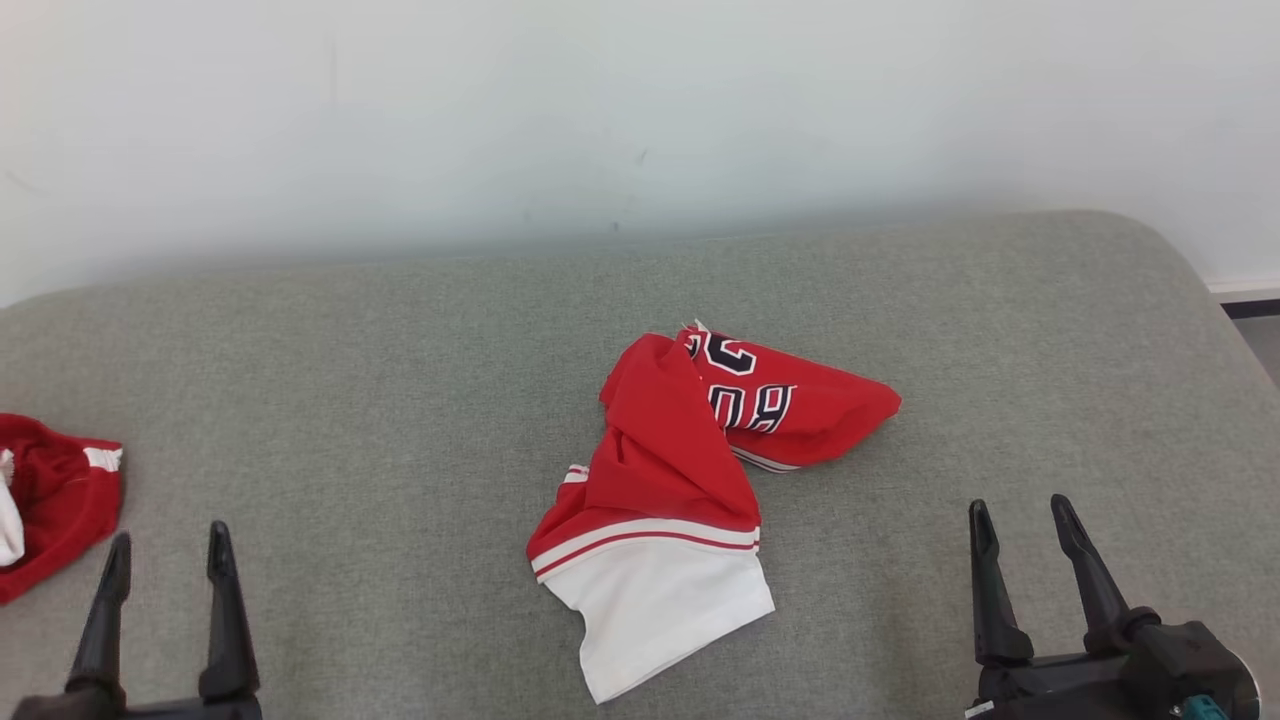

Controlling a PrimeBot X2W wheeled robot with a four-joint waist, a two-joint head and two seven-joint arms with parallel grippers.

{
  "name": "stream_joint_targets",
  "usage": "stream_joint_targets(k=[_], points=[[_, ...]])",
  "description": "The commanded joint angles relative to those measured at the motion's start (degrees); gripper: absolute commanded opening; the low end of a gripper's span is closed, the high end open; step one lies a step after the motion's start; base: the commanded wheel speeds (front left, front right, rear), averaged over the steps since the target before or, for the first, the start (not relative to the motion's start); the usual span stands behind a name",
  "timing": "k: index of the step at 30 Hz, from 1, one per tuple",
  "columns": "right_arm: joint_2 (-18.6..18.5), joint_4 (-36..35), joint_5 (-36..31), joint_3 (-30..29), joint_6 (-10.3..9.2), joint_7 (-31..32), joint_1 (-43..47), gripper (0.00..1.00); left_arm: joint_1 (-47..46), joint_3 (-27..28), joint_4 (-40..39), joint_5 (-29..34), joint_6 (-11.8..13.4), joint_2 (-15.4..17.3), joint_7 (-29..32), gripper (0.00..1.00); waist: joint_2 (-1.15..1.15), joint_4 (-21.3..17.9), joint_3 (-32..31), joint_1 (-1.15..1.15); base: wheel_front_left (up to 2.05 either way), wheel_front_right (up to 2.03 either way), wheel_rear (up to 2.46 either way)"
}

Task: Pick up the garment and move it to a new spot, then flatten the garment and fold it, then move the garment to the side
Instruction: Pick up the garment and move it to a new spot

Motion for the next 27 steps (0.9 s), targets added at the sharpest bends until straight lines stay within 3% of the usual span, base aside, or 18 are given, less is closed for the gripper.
stream_joint_targets(k=[1, 8, 16, 27], points=[[-0.08, -0.14, 0.26, -0.02, -0.13, -0.05, 0.37, 1.00, 1.61, 0.80, -0.60, 1.00, -0.76, -1.42, -0.17, 1.00, 0.00, 0.38, -0.06, 0.01, 0.00, 0.00, 0.00], [-0.09, 0.31, 0.64, 0.23, -0.13, -0.05, 1.18, 1.00, 4.55, 2.29, 1.05, 4.05, -3.10, -5.02, -0.18, 1.00, 0.00, 1.13, -0.28, 0.01, 0.00, 0.00, 0.00], [-0.09, 1.05, 0.80, 0.85, -0.13, -0.05, 2.26, 1.00, 5.70, -0.09, 4.05, 8.13, -4.38, -5.70, -0.17, 1.00, 0.00, 1.54, -0.51, 0.01, 0.00, 0.00, 0.00], [-0.10, 3.24, 0.66, 1.46, -0.13, -0.04, 3.49, 1.00, 6.23, -2.75, 5.41, 8.89, -5.34, -5.95, -0.17, 1.00, 0.00, 2.15, -0.57, 0.01, 0.00, 0.00, 0.00]])
